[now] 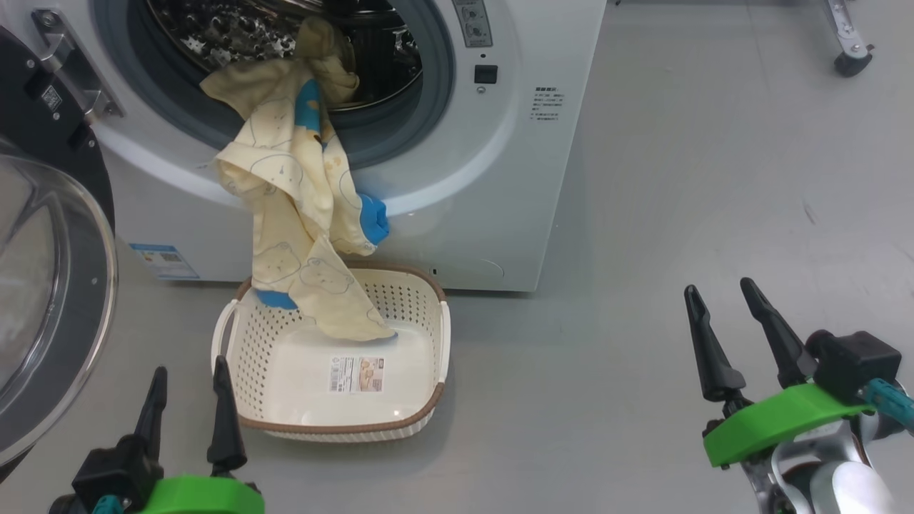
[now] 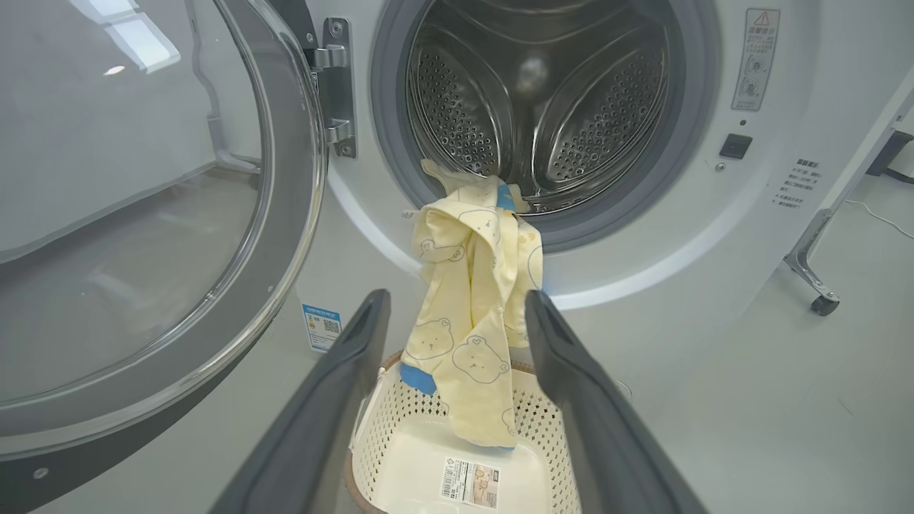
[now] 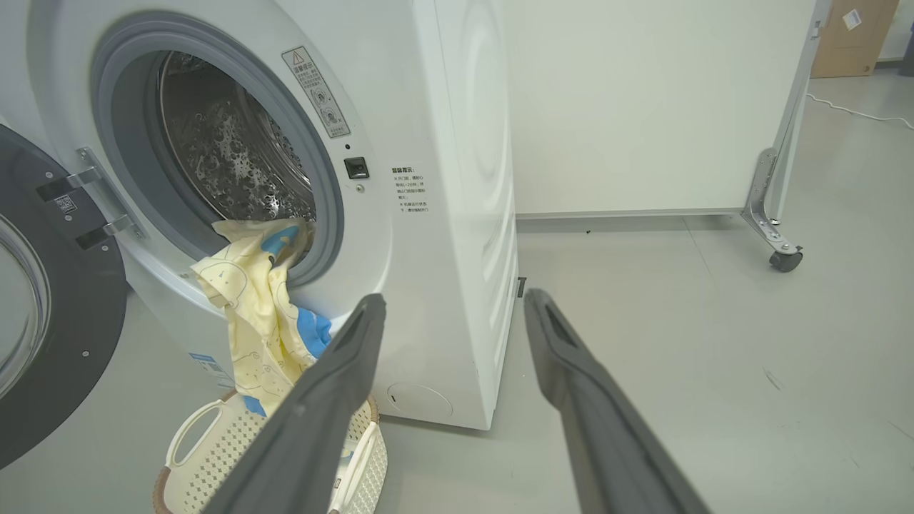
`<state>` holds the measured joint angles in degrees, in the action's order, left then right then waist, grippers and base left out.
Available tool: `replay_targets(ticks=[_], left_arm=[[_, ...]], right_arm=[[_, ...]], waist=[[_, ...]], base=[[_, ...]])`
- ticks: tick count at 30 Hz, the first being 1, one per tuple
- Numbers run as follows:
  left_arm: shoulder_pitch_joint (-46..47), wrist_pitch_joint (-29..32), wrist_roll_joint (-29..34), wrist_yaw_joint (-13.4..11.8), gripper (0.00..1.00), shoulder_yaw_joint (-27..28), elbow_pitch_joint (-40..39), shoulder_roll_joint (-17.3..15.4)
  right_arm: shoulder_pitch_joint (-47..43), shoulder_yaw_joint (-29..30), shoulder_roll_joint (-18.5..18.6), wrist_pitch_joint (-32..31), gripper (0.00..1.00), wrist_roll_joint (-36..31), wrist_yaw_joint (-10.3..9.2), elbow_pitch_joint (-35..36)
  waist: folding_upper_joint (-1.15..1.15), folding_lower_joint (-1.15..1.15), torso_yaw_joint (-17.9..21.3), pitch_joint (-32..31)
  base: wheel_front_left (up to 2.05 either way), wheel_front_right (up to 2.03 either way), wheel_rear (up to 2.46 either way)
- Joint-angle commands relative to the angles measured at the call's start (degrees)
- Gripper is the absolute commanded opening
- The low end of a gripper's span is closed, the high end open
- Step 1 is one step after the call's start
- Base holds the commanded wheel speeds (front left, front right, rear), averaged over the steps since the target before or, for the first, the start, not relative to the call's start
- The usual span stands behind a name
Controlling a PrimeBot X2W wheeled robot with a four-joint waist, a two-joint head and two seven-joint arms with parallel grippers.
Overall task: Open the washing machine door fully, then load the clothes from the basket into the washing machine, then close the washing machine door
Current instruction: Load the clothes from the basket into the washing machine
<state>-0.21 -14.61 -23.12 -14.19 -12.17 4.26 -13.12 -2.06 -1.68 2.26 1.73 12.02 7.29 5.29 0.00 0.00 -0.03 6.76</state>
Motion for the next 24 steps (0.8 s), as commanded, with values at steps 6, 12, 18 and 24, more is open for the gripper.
replay_targets(ticks=[6, 12, 18, 24], left_arm=[[2.94, -0.15, -0.01, -2.73, 1.00, 1.49, -0.31, -0.69], [6.23, 0.66, -0.07, -1.17, 1.00, 0.35, 2.17, -1.14], [11.30, 3.10, -0.08, 1.01, 1.00, -1.82, 7.30, -1.06], [17.62, 5.18, -0.88, 3.47, 1.00, -2.89, 13.63, -0.94]], right_arm=[[1.57, -1.48, 0.62, -0.07, 1.00, 0.22, 0.20, 2.79], [2.48, -1.94, 0.62, 0.38, 1.00, 0.31, 0.20, 2.93], [3.82, -2.90, 0.62, 1.23, 1.00, 0.82, 0.20, 2.53], [5.69, -3.93, 0.62, 2.60, 1.00, 1.25, 0.20, 1.95]], waist=[[0.00, 0.00, 0.46, 1.58], [0.00, 0.00, 1.35, 3.76], [0.00, 0.00, 3.37, 6.62], [0.00, 0.00, 6.64, 10.79]], base=[[0.00, 0.00, 0.00], [0.00, 0.00, 0.00], [0.00, 0.00, 0.00], [0.00, 0.00, 0.00]])
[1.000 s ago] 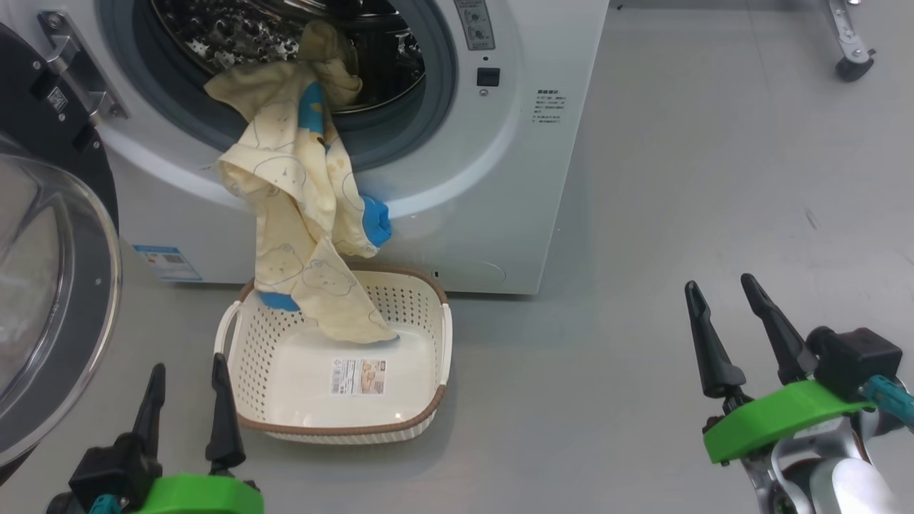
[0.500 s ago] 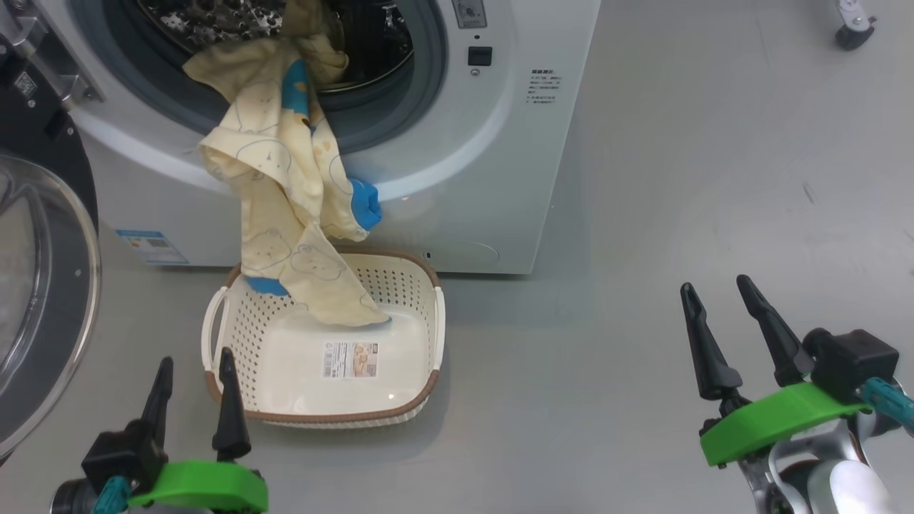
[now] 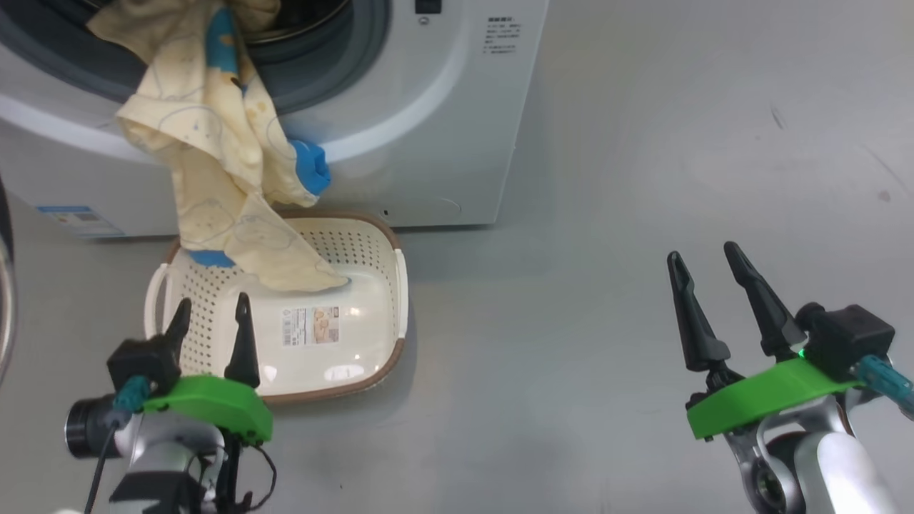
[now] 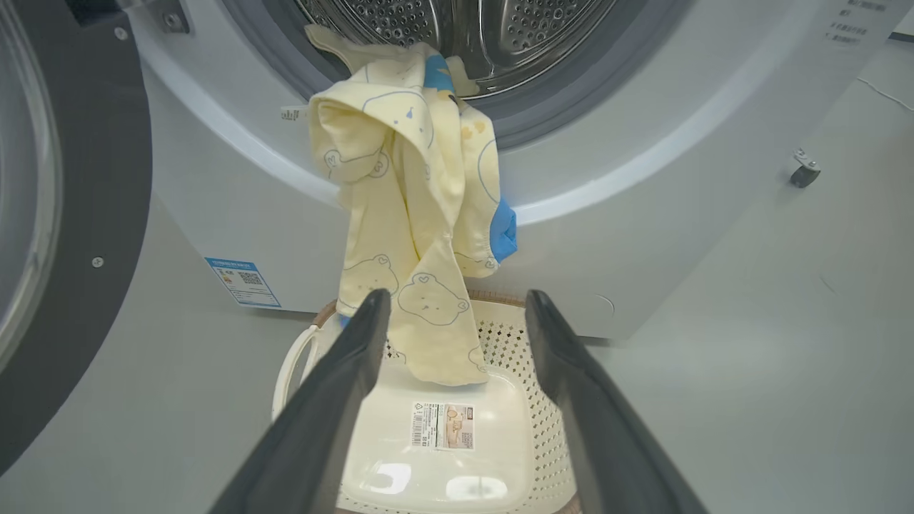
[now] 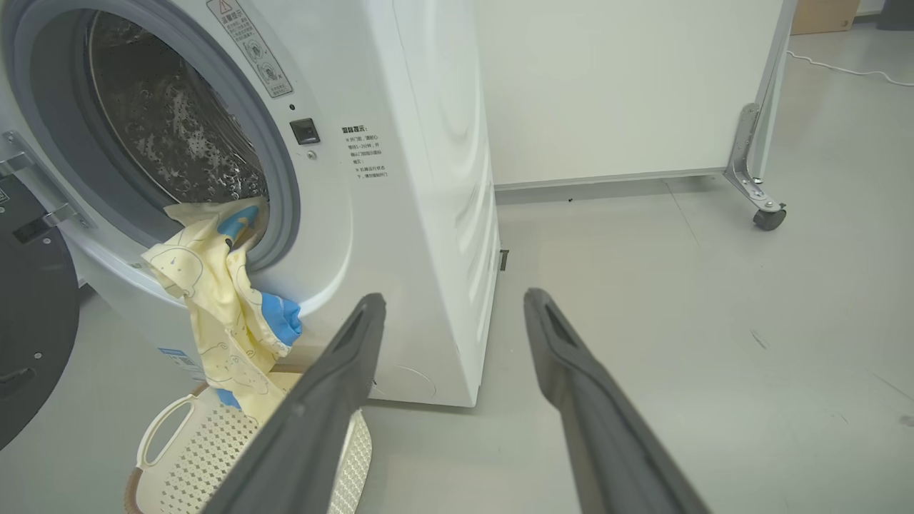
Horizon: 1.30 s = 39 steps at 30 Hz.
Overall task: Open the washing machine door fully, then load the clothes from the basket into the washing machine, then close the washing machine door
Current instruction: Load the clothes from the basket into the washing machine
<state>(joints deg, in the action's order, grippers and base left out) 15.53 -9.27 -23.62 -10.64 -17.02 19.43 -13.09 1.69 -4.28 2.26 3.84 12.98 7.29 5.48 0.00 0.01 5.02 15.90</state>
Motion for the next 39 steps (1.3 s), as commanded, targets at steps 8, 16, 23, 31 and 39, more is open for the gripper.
replay_targets(ticks=[8, 16, 23, 31, 39], left_arm=[[11.61, 2.23, -1.94, 3.00, 1.00, 2.55, 8.37, -2.31], [23.32, 6.45, -3.66, 6.47, 1.00, 4.49, 20.18, -7.25], [31.19, 9.45, -4.33, 8.45, 1.00, 5.59, 27.89, -11.82], [37.18, 12.21, -4.93, 9.30, 1.00, 6.24, 34.35, -15.07], [41.78, 16.31, -5.43, 9.80, 0.00, 5.94, 39.58, -16.66]], right_arm=[[4.95, -3.28, 0.62, 2.94, 1.00, 1.23, 0.20, 0.84], [7.83, -5.67, 0.62, 6.51, 1.00, 3.19, 0.20, -1.39], [9.29, -7.54, 0.62, 8.63, 1.00, 4.55, 0.20, -3.13], [10.53, -9.33, 0.62, 10.01, 1.00, 5.92, 0.20, -4.66], [11.35, -10.34, 0.62, 10.84, 1.00, 7.13, 0.20, -5.84]], waist=[[0.00, -0.01, 6.20, 8.43], [0.00, -0.01, 11.78, 15.45], [0.00, -0.01, 15.21, 18.85], [0.00, -0.01, 17.46, 20.60], [0.00, -0.01, 18.66, 21.30]], base=[[0.00, 0.00, 0.00], [0.00, 0.00, 0.00], [0.00, 0.00, 0.00], [0.00, 0.00, 0.00], [0.00, 0.00, 0.00]])
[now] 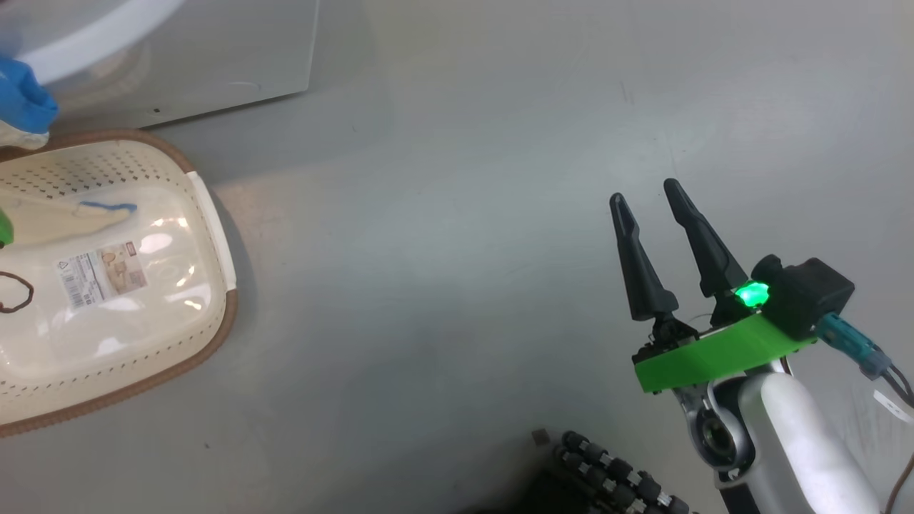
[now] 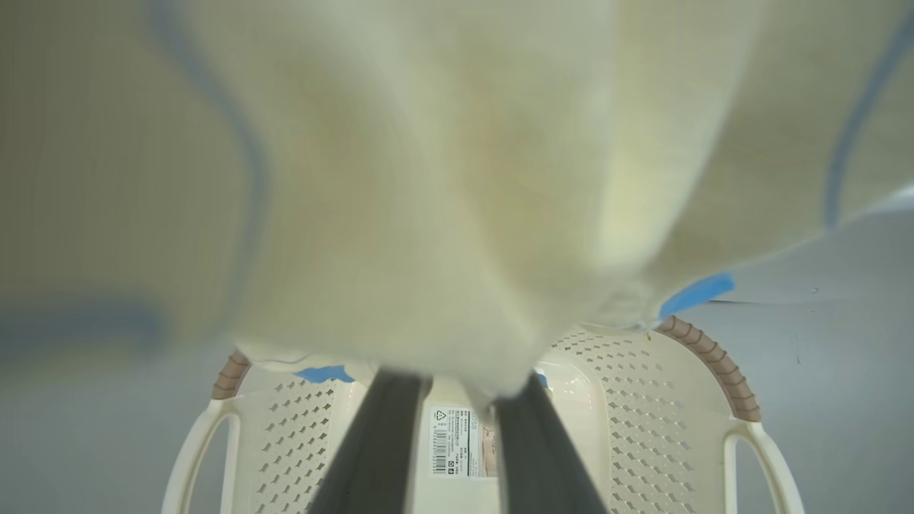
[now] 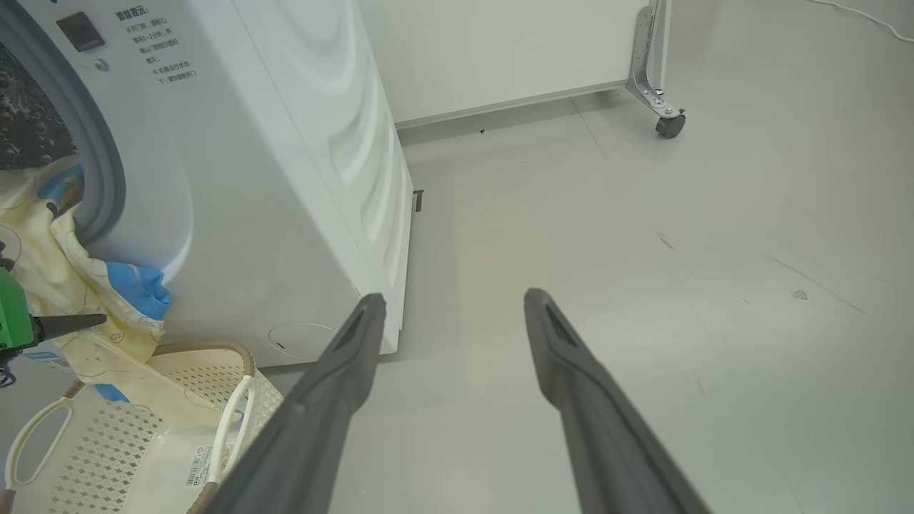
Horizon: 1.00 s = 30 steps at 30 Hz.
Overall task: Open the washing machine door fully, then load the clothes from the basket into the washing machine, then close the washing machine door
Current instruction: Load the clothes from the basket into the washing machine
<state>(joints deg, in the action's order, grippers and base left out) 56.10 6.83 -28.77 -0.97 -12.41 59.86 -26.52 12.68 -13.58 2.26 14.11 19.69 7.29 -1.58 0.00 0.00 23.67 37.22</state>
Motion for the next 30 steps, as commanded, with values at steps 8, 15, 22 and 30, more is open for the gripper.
replay_targets(ticks=[8, 15, 22, 30], left_arm=[[4.44, 5.20, -0.51, 2.87, 0.00, -0.44, -0.11, -2.87], [4.62, 7.07, -0.55, 5.37, 0.00, -2.15, -3.79, -2.93], [5.18, 10.72, -1.65, 6.52, 0.00, -2.67, -12.01, -4.43], [6.69, 16.22, -1.07, 4.03, 0.00, -1.69, -23.89, -10.22]], right_arm=[[0.65, -0.15, 0.62, 0.83, 1.00, 0.70, 0.20, 0.53], [0.63, 0.74, 0.62, 0.87, 1.00, 0.10, 0.20, 0.15], [0.58, 1.01, 0.62, 0.88, 1.00, -0.22, 0.20, 0.24], [0.89, 0.19, 0.62, 0.88, 1.00, 0.79, 0.20, 0.71]], waist=[[0.00, 0.00, -1.25, -0.28], [0.00, 0.00, -2.80, -1.53], [0.00, 0.00, -4.41, -2.53], [0.00, 0.00, -3.56, -2.10]], base=[[0.00, 0.00, 0.00], [0.00, 0.00, 0.00], [0.00, 0.00, 0.00], [0.00, 0.00, 0.00]])
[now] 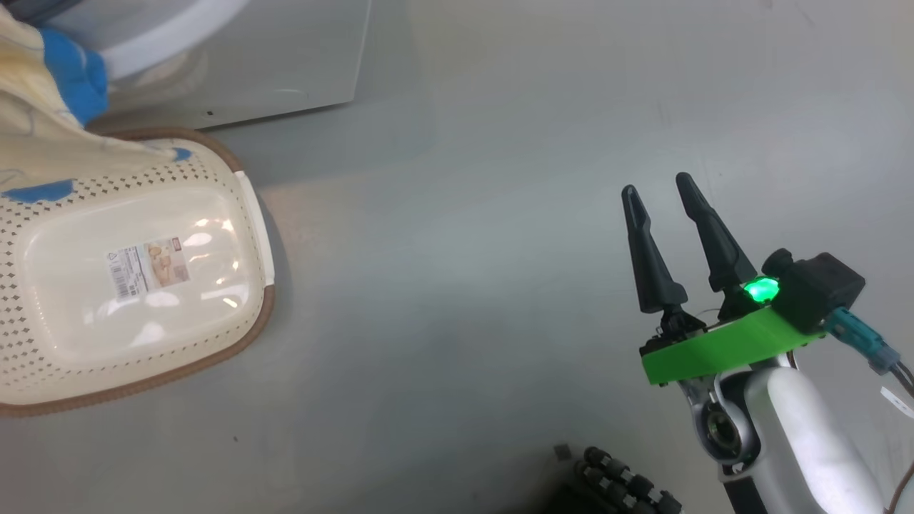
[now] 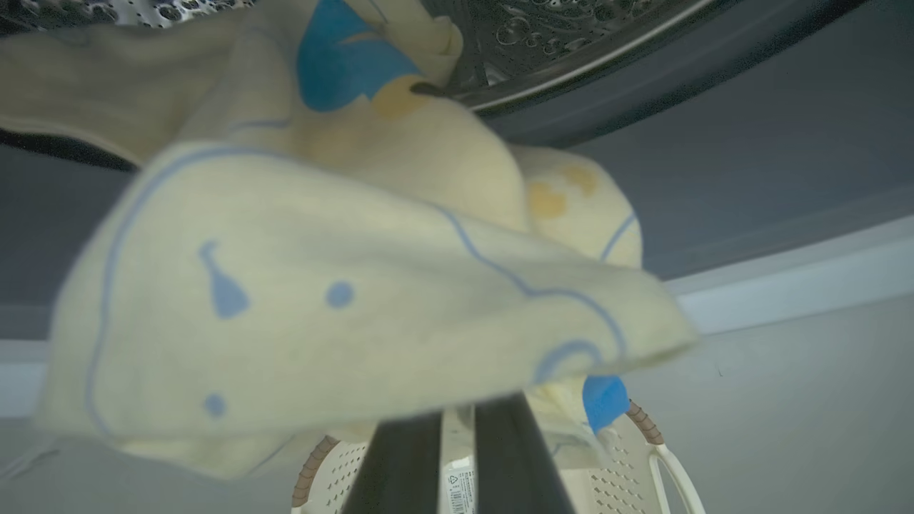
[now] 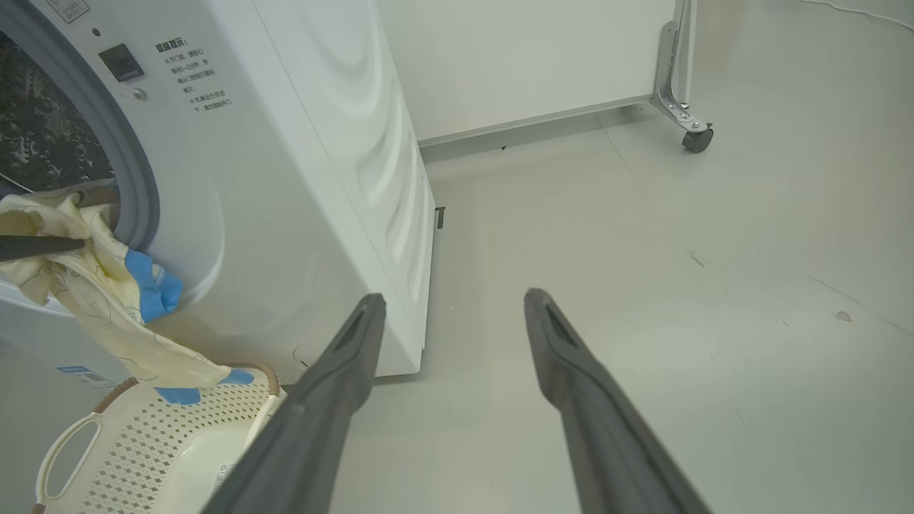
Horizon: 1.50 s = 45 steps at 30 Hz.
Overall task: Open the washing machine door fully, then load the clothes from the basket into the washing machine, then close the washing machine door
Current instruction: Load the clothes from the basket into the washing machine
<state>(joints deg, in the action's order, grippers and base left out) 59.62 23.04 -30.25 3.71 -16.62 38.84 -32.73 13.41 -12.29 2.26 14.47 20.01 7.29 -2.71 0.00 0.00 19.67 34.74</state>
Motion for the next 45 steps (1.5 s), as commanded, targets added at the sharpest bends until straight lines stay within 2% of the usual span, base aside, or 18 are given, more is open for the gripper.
replay_targets(ticks=[1, 4, 10, 14, 20, 27, 31, 37, 41, 45], left_arm=[[3.46, 0.84, 0.72, -1.26, 0.00, 2.59, -4.09, -4.80], [4.07, 2.73, 0.69, -2.15, 0.00, 3.03, -6.28, -6.07], [6.58, 4.87, 3.06, -4.21, 0.00, 3.63, -10.07, -11.18], [8.90, 4.17, 4.84, -4.19, 0.00, 3.54, -11.00, -13.83], [13.72, 2.06, 6.02, -3.40, 0.00, 3.92, -11.31, -16.09], [20.35, -1.59, 4.82, -1.48, 0.00, 5.11, -8.66, -16.03], [24.30, -5.67, 4.72, -0.28, 0.00, 5.45, -7.34, -15.78], [29.78, -16.50, 6.32, 0.95, 0.00, 5.01, -5.25, -14.69], [33.35, -27.54, 8.84, 0.60, 0.00, 4.54, -2.52, -13.88], [33.42, -28.59, 7.80, -0.16, 0.00, 4.82, 3.89, -12.07]], right_arm=[[0.23, -1.26, 0.62, 0.52, 1.00, 0.73, 0.20, 1.96], [0.30, -1.55, 0.62, 0.52, 1.00, 1.39, 0.20, 2.17], [0.31, -2.33, 0.62, 0.52, 1.00, 3.34, 0.20, 2.69], [0.08, -2.44, 0.62, 0.52, 1.00, 4.14, 0.20, 3.14], [0.18, -3.28, 0.62, 0.52, 1.00, 5.29, 0.20, 4.07], [0.65, -4.34, 0.62, 0.52, 1.00, 6.41, 0.20, 4.80], [1.26, -4.83, 0.62, 0.52, 1.00, 6.82, 0.20, 5.21], [2.29, -5.54, 0.62, 0.52, 1.00, 7.42, 0.20, 5.32], [2.83, -5.87, 0.62, 0.52, 1.00, 7.66, 0.20, 5.56], [2.65, -5.75, 0.62, 0.52, 1.00, 7.66, 0.20, 5.34]], waist=[[0.00, 0.00, 0.76, 0.64], [0.00, 0.00, 1.61, 1.26], [0.00, 0.00, 4.48, 3.37], [0.00, 0.00, 5.96, 4.96], [0.00, 0.00, 7.82, 8.09], [0.00, 0.00, 9.09, 11.44], [0.00, 0.00, 9.61, 13.14], [0.00, 0.00, 10.13, 14.92], [0.00, 0.00, 10.46, 15.48], [0.00, 0.00, 10.16, 15.28]], base=[[0.00, 0.00, 0.00], [0.00, 0.00, 0.00], [0.00, 0.00, 0.00], [0.00, 0.00, 0.00], [0.00, 0.00, 0.00], [0.00, 0.00, 0.00], [0.00, 0.00, 0.00], [0.00, 0.00, 0.00], [0.00, 0.00, 0.00], [0.00, 0.00, 0.00]])
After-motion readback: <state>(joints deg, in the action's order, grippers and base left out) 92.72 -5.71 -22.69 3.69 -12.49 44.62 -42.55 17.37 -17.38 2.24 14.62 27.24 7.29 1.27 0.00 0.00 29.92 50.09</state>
